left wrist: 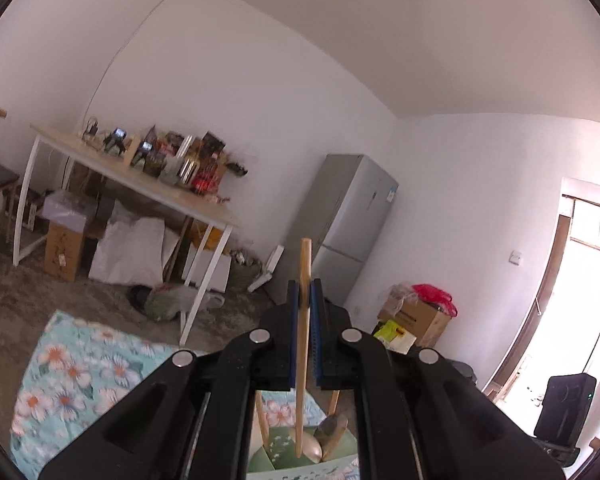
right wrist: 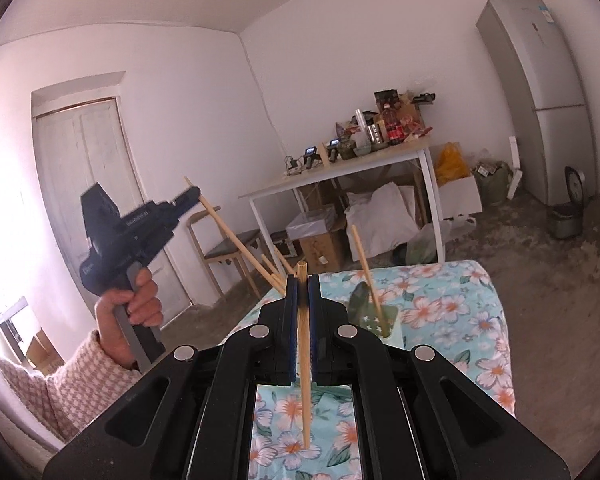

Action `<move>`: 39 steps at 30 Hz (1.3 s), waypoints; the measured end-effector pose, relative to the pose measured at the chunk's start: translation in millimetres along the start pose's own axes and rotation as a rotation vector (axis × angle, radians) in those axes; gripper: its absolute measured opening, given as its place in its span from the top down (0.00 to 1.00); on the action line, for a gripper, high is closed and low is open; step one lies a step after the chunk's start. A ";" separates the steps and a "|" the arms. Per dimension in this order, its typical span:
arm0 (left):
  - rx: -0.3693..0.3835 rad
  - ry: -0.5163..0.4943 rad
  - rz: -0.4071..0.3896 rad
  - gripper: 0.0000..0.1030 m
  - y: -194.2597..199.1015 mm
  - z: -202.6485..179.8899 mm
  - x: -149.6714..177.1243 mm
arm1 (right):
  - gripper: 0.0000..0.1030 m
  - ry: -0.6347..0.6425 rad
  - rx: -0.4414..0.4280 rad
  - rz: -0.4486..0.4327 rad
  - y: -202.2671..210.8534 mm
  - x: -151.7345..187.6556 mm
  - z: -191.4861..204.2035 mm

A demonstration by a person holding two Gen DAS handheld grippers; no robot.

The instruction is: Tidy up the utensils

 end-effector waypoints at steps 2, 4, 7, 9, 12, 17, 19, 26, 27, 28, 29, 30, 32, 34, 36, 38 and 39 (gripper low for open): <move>-0.015 0.005 0.018 0.95 -4.9 3.5 11.0 | 0.97 -0.007 -0.001 -0.003 1.2 0.6 -4.1; -0.036 -0.001 0.049 0.95 -13.4 5.1 26.2 | 0.97 -0.011 -0.006 -0.008 5.5 0.1 -5.8; -0.065 -0.006 0.108 0.93 -25.2 8.0 46.3 | 0.97 -0.002 -0.006 -0.021 8.3 -6.9 -6.0; -0.068 0.005 0.144 0.82 -29.4 11.4 57.0 | 0.97 0.009 -0.015 -0.037 13.3 -14.6 -2.3; -0.091 0.012 0.144 0.57 -25.9 13.8 63.9 | 0.97 0.035 -0.027 -0.063 15.1 -25.5 5.5; -0.140 0.002 0.116 0.34 1.7 16.0 65.4 | 0.97 0.088 -0.064 -0.097 13.2 -41.5 25.2; -0.168 -0.009 0.113 0.27 17.2 19.0 68.0 | 0.97 0.119 -0.081 -0.112 10.6 -51.3 36.5; -0.275 0.007 0.199 0.17 76.5 46.3 92.9 | 0.97 0.274 -0.111 -0.162 -14.0 -91.0 83.1; -0.291 0.006 0.208 0.16 84.7 49.3 97.3 | 0.97 0.287 -0.115 -0.161 -18.7 -92.8 87.9; -0.312 0.006 0.220 0.14 94.9 53.5 103.5 | 0.97 0.306 -0.115 -0.160 -23.8 -95.3 93.5; -0.333 0.009 0.235 0.14 105.2 58.3 109.9 | 0.97 0.322 -0.113 -0.158 -28.6 -95.9 97.1; -0.350 0.016 0.249 0.13 113.8 62.5 115.6 | 0.97 0.345 -0.108 -0.156 -34.5 -97.0 103.0; -0.381 0.033 0.273 0.13 129.8 70.3 126.3 | 0.97 0.385 -0.099 -0.151 -45.7 -97.7 112.0; -0.404 0.051 0.286 0.12 141.3 78.9 136.0 | 0.97 0.440 -0.079 -0.148 -57.6 -95.9 121.6; -0.423 0.076 0.297 0.12 151.3 86.7 143.5 | 0.97 0.498 -0.052 -0.140 -70.0 -91.3 130.4; -0.431 0.089 0.304 0.12 157.6 91.2 147.4 | 0.97 0.548 -0.026 -0.134 -80.3 -85.6 136.1; -0.432 0.092 0.306 0.12 160.8 92.4 149.0 | 0.97 0.579 -0.012 -0.127 -86.7 -80.6 138.6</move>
Point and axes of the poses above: each gripper's, at about its wrist camera, not at the fingertips, and y roughly against the way its jaws point, z to its left, x to its underside, the point moved 5 cm from there along -y, roughly the way its jaws point, and after that the axes turned 8 degrees about x, right-handed, at the moved point
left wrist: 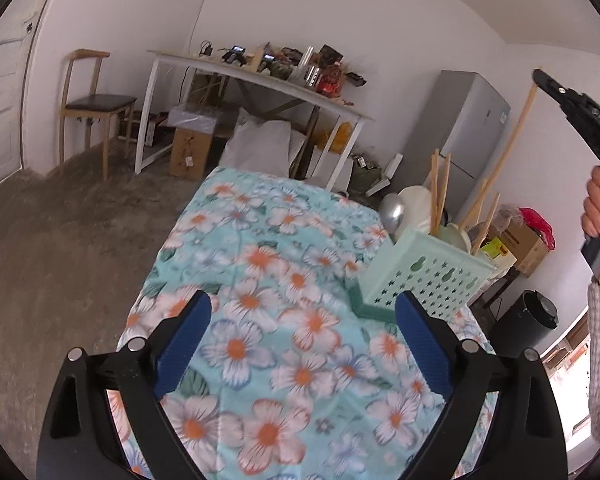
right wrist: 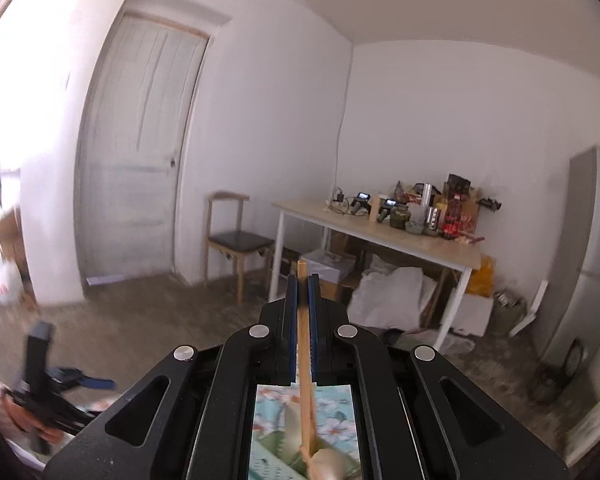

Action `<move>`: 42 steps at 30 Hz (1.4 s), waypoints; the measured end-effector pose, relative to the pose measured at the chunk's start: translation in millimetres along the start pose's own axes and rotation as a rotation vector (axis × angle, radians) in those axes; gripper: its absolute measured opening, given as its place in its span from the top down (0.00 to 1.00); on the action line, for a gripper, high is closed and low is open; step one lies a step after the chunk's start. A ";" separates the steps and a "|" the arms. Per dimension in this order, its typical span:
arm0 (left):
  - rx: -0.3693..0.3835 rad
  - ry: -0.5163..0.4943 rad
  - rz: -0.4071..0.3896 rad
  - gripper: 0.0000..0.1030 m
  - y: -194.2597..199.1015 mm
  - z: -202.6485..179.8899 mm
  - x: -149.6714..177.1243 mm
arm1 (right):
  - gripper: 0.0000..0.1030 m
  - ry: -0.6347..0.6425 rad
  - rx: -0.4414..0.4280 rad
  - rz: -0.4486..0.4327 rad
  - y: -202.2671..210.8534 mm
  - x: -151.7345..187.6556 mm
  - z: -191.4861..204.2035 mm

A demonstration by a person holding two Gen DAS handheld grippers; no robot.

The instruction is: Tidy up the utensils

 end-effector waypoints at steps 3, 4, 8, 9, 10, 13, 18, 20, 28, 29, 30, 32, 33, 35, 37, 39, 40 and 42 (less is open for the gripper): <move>0.006 -0.007 -0.003 0.12 4.5 2.4 1.5 | 0.97 0.071 0.012 0.032 -13.5 15.3 13.3; 0.008 -0.009 -0.005 0.12 6.1 2.7 1.7 | 0.97 0.098 0.022 0.044 -16.5 21.1 17.7; 0.011 -0.018 0.003 0.11 8.8 3.6 5.0 | 0.97 0.206 0.033 0.120 -25.6 52.6 37.7; 0.010 -0.022 0.005 0.11 10.2 1.5 5.6 | 0.97 0.222 0.034 0.138 -26.9 58.1 40.3; 0.009 -0.025 0.006 0.11 10.5 0.6 5.7 | 0.97 0.234 0.032 0.161 -28.6 64.2 42.4; 0.004 -0.031 0.005 0.09 10.8 -1.2 2.7 | 0.91 0.225 0.040 0.205 -23.1 77.3 41.5; -0.025 -0.042 0.002 0.06 9.6 -7.0 -3.0 | 0.54 0.040 0.065 0.163 18.1 72.4 18.9; -0.054 -0.055 0.007 0.06 6.9 -10.9 -4.0 | 0.46 -0.063 0.071 0.150 38.5 73.9 9.5; -0.178 -0.107 0.008 0.06 -4.1 -36.5 -10.4 | 0.11 -0.327 0.224 0.321 70.9 132.3 11.6; -0.193 -0.116 0.016 0.06 -6.7 -41.0 -9.9 | 0.09 -0.333 0.259 0.352 72.2 142.1 14.6; -0.205 -0.121 0.021 0.05 -8.7 -43.1 -9.1 | 0.08 -0.337 0.293 0.383 72.8 150.3 17.2; -0.258 -0.147 0.030 0.05 -13.6 -47.8 -6.3 | 0.08 -0.337 0.349 0.449 73.2 165.9 21.6; -0.304 -0.171 0.034 0.05 -17.0 -51.7 -4.3 | 0.08 -0.332 0.376 0.485 73.1 174.3 24.2; -0.363 -0.198 0.029 0.05 -21.0 -57.6 -1.1 | 0.08 -0.305 0.420 0.527 73.8 184.4 26.9; -0.395 -0.219 0.023 0.05 -22.6 -63.4 -0.6 | 0.08 -0.274 0.470 0.546 80.2 194.5 26.0; -0.429 -0.239 0.013 0.05 -23.8 -71.0 -1.5 | 0.08 -0.269 0.503 0.548 82.7 198.5 21.3; -0.446 -0.244 0.008 0.05 -23.7 -73.9 -1.7 | 0.08 -0.273 0.514 0.544 84.7 198.5 18.5; -0.492 -0.264 0.001 0.05 -24.1 -81.0 -3.1 | 0.08 -0.288 0.526 0.526 90.7 197.3 13.2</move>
Point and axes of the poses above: each gripper's, at about its wrist camera, not at the fingertips, and y roughly against the way its jaws point, z to its left, x to its underside, the point moved 5 cm from there along -y, roughly the way its jaws point, and after that the axes turned 8 degrees about x, right-handed, at the moved point
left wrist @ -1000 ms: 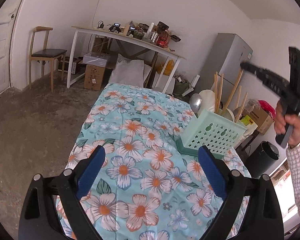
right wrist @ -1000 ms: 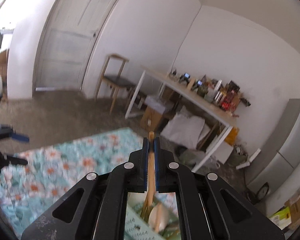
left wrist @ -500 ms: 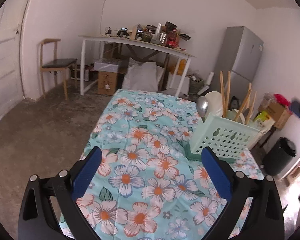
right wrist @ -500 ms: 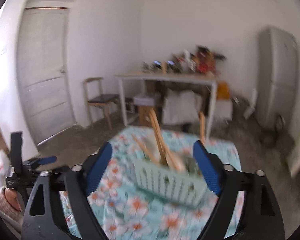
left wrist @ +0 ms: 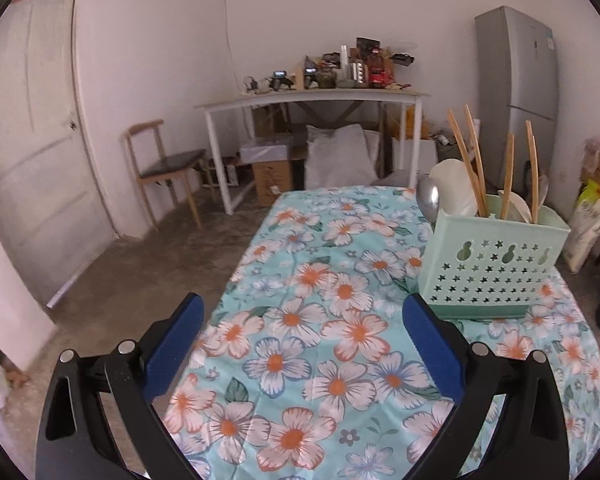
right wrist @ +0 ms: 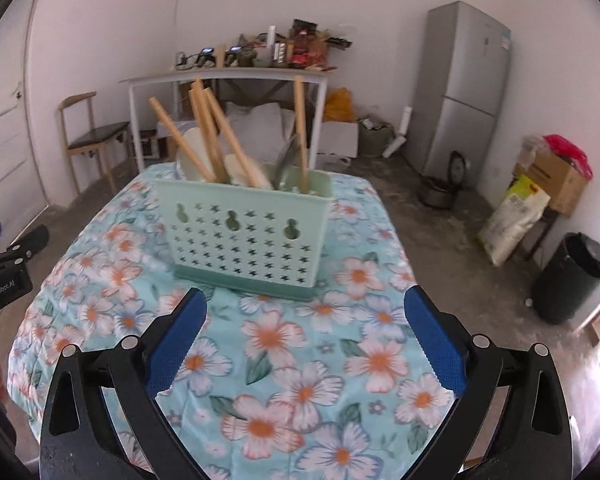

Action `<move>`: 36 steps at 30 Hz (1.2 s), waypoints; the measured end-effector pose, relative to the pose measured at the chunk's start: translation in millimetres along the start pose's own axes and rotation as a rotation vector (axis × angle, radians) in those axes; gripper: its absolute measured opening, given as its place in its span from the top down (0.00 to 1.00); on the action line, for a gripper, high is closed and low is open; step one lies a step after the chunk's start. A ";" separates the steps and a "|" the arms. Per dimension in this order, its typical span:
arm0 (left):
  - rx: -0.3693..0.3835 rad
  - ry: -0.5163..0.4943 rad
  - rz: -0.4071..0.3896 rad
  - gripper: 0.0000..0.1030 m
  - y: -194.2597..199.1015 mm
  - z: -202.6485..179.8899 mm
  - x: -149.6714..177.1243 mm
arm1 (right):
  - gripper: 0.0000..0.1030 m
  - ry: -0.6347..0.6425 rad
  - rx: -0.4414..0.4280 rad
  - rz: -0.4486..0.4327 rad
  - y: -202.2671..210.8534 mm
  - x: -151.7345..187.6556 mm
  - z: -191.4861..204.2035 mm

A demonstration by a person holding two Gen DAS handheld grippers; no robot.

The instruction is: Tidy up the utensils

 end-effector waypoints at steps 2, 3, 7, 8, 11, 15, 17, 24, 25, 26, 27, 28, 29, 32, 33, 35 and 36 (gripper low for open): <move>-0.044 -0.013 0.012 0.05 0.6 -5.1 -1.3 | 0.08 -0.022 0.000 -0.010 1.4 0.2 -9.3; -0.055 -0.013 0.025 0.05 0.4 -6.6 -0.8 | 0.08 -0.031 0.009 -0.009 0.9 0.0 -14.0; -0.104 0.021 0.085 0.05 -5.0 -7.0 3.7 | 0.08 -0.063 0.021 0.011 -6.0 3.0 -28.3; -0.108 0.032 0.093 0.05 -6.2 -6.7 4.2 | 0.08 -0.069 0.023 0.014 -7.7 2.7 -30.4; -0.111 0.031 0.110 0.05 -7.9 -8.3 5.6 | 0.08 -0.078 0.026 0.022 -13.8 3.8 -34.6; -0.111 0.021 0.108 0.05 -8.4 -13.2 3.6 | 0.08 -0.081 0.022 0.022 -16.3 3.6 -36.2; -0.111 0.025 0.112 0.05 -9.5 -13.6 3.2 | 0.08 -0.077 0.019 0.025 -17.6 3.1 -36.1; -0.108 0.004 0.112 0.05 -11.1 -18.7 1.5 | 0.08 -0.075 0.014 0.025 -19.0 2.5 -35.3; -0.108 0.001 0.112 0.05 -11.2 -19.0 1.6 | 0.08 -0.075 0.012 0.025 -19.4 2.3 -34.9; -0.105 -0.003 0.111 0.05 -11.9 -19.4 2.2 | 0.08 -0.074 0.012 0.025 -20.2 2.4 -34.7; -0.102 -0.007 0.111 0.05 -11.8 -20.3 2.3 | 0.08 -0.073 0.015 0.023 -20.9 2.0 -34.3; -0.100 -0.010 0.110 0.05 -11.8 -20.6 2.6 | 0.08 -0.072 0.016 0.023 -21.1 2.0 -34.0; -0.097 -0.012 0.110 0.05 -11.9 -20.8 3.0 | 0.08 -0.072 0.015 0.024 -21.4 2.0 -33.5; -0.091 -0.015 0.118 0.05 -13.2 -20.9 4.4 | 0.08 -0.075 0.015 0.022 -20.9 1.7 -33.7; -0.091 -0.015 0.121 0.05 -13.5 -21.2 4.9 | 0.08 -0.075 0.015 0.021 -21.2 1.5 -33.5; -0.093 -0.013 0.128 0.05 -14.6 -20.2 6.3 | 0.08 -0.075 0.017 0.020 -21.2 2.5 -32.3; -0.092 -0.013 0.131 0.05 -15.3 -20.0 7.1 | 0.08 -0.074 0.017 0.020 -21.2 2.6 -32.0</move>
Point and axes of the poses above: each gripper's, at about its wrist camera, not at the fingertips, and y roughly against the way its jaws point, z to its left, x to its underside, the point moved 5 cm from there along -y, roughly the way its jaws point, and after that the axes turned 8 degrees about x, right-handed, at the moved point
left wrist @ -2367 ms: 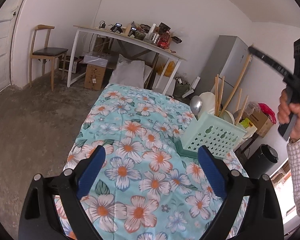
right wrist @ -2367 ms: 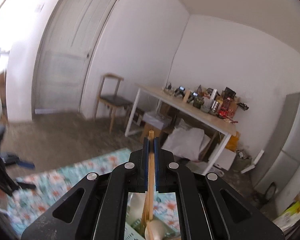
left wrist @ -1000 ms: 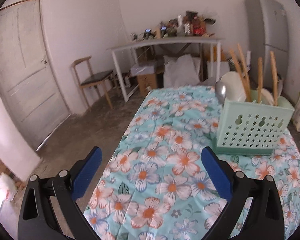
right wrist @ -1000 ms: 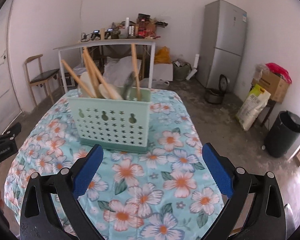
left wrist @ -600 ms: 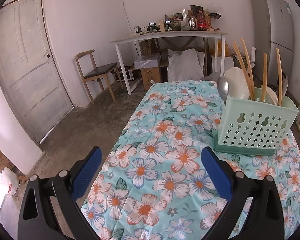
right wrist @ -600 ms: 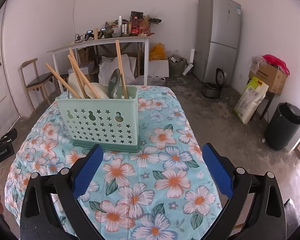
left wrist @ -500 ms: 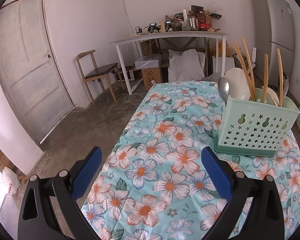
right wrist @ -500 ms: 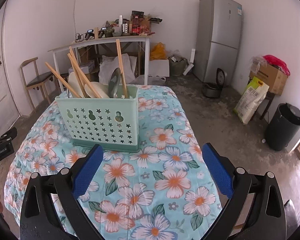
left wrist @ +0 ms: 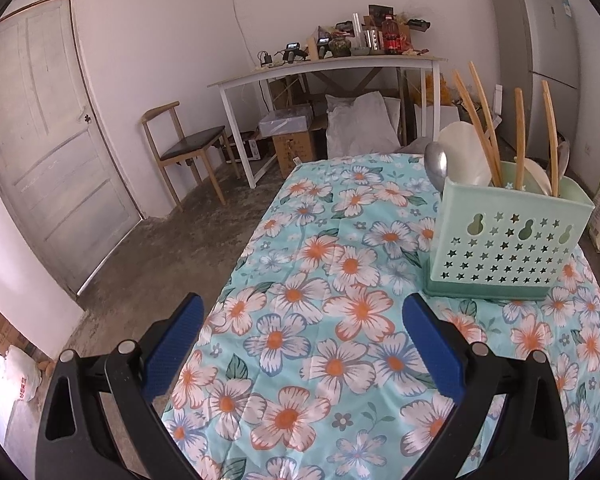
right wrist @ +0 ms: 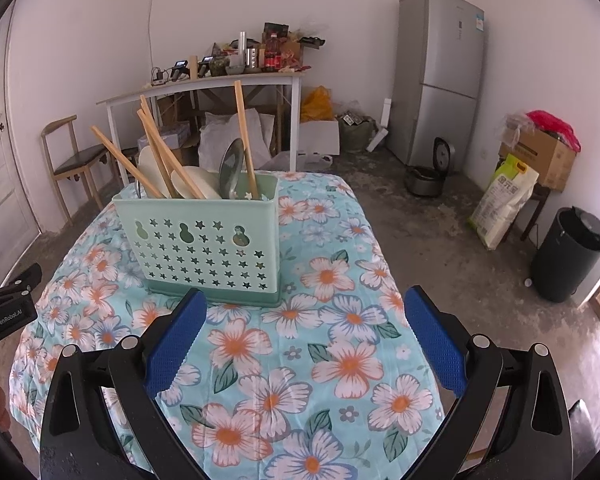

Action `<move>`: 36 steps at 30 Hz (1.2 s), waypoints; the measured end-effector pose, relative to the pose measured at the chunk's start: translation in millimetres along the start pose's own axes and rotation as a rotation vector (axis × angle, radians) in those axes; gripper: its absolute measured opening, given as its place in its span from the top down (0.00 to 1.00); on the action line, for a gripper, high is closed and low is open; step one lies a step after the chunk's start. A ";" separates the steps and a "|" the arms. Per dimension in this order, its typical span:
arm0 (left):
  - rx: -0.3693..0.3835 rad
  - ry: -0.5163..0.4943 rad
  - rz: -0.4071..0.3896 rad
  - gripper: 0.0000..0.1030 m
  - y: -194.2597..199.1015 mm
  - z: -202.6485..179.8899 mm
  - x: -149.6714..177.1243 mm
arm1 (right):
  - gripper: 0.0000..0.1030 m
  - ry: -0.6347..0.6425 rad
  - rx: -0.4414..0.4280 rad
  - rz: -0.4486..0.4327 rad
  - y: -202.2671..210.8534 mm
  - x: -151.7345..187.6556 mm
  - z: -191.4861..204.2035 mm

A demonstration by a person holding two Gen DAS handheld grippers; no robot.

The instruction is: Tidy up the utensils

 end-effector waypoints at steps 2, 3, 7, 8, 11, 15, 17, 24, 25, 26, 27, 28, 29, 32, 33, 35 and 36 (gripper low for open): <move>0.006 0.002 0.011 0.05 -0.9 0.3 0.9 | 0.08 0.000 -0.002 -0.001 0.7 -0.2 -0.2; 0.006 0.003 0.013 0.05 -1.9 1.2 1.2 | 0.08 0.001 -0.002 -0.002 1.4 -0.1 0.4; 0.007 0.011 0.015 0.05 -2.0 5.0 2.3 | 0.08 0.006 -0.001 -0.009 4.5 0.0 3.0; 0.007 0.015 0.016 0.05 -2.1 6.1 2.4 | 0.08 0.008 0.000 -0.010 5.3 -0.3 3.7; 0.008 0.020 0.019 0.05 -3.7 7.5 2.9 | 0.08 0.009 0.001 -0.012 6.9 -0.6 4.5; 0.009 0.025 0.022 0.05 -3.7 8.5 4.0 | 0.08 0.011 0.002 -0.013 7.6 -0.8 5.0; 0.008 0.025 0.022 0.05 -3.9 8.7 4.4 | 0.08 0.010 0.002 -0.013 7.4 -0.8 4.8; 0.007 0.025 0.022 0.05 -3.9 8.9 4.6 | 0.08 0.006 0.001 -0.011 7.6 -1.1 4.5; 0.008 0.025 0.023 0.05 -4.0 8.9 4.5 | 0.08 0.004 -0.001 -0.011 8.7 -1.6 4.8; 0.008 0.024 0.024 0.05 -4.0 8.9 4.5 | 0.08 0.004 -0.001 -0.011 9.5 -2.3 4.7; 0.008 0.025 0.024 0.05 -3.9 8.8 4.5 | 0.08 0.004 0.000 -0.011 9.7 -2.4 4.8; 0.008 0.025 0.024 0.05 -3.7 8.6 4.4 | 0.08 0.005 0.000 -0.011 9.4 -2.3 4.6; 0.008 0.025 0.025 0.05 -4.4 8.8 5.0 | 0.08 0.004 0.000 -0.010 9.3 -2.2 4.5; 0.008 0.024 0.027 0.05 -4.5 8.7 5.5 | 0.08 0.001 -0.002 -0.007 9.7 -2.2 4.7; 0.008 0.022 0.028 0.05 -4.4 8.9 5.6 | 0.08 -0.001 0.000 -0.006 10.1 -2.7 3.8; 0.008 0.021 0.029 0.05 -5.4 8.1 6.1 | 0.08 -0.004 -0.001 -0.005 10.8 -3.0 3.0; 0.008 0.021 0.030 0.05 -5.2 8.4 6.4 | 0.08 -0.006 -0.001 -0.004 11.2 -3.1 2.3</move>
Point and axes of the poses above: each gripper's, at about its wrist camera, not at the fingertips, and y roughly against the way its jaws point, z to its left, x to its underside, the point moved 5 cm from there along -y, roughly the way its jaws point, and after that the axes turned 8 degrees about x, right-handed, at the moved point
